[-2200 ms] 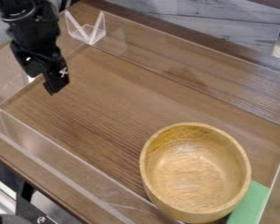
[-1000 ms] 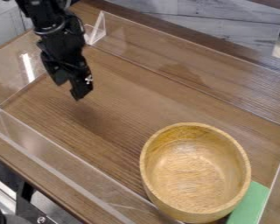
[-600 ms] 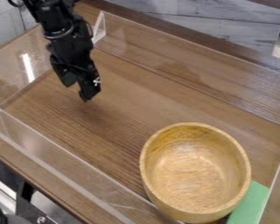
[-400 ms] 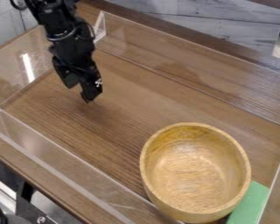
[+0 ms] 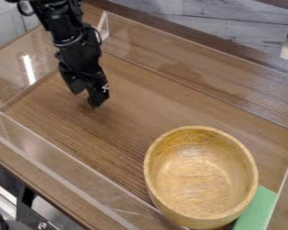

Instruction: Remove the green block from inside the brown bowl and put it on the table

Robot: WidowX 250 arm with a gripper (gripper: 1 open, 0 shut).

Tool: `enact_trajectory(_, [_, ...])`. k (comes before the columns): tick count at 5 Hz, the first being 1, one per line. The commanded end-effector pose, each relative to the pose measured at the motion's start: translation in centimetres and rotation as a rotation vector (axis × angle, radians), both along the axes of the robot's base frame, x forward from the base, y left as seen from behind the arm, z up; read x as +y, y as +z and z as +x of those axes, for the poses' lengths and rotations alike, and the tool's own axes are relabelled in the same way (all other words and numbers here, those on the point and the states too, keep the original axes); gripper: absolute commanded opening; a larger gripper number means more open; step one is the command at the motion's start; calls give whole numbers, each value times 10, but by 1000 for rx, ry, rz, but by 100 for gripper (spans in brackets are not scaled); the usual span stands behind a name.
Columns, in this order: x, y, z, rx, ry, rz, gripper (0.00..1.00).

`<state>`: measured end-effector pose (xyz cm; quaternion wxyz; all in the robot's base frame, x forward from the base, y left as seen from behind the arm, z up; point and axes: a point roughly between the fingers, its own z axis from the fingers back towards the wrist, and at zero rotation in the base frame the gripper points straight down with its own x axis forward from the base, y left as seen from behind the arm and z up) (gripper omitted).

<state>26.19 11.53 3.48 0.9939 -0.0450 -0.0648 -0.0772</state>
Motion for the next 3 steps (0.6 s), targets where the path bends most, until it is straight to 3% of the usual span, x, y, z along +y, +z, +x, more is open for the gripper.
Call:
enact_trajectory(1, [4, 10, 15, -48, -1, 19, 100])
enact_trajectory(2, [5, 7, 16, -42, 4, 13, 100])
enact_trajectory(3, [4, 7, 17, -23, 7, 2, 0])
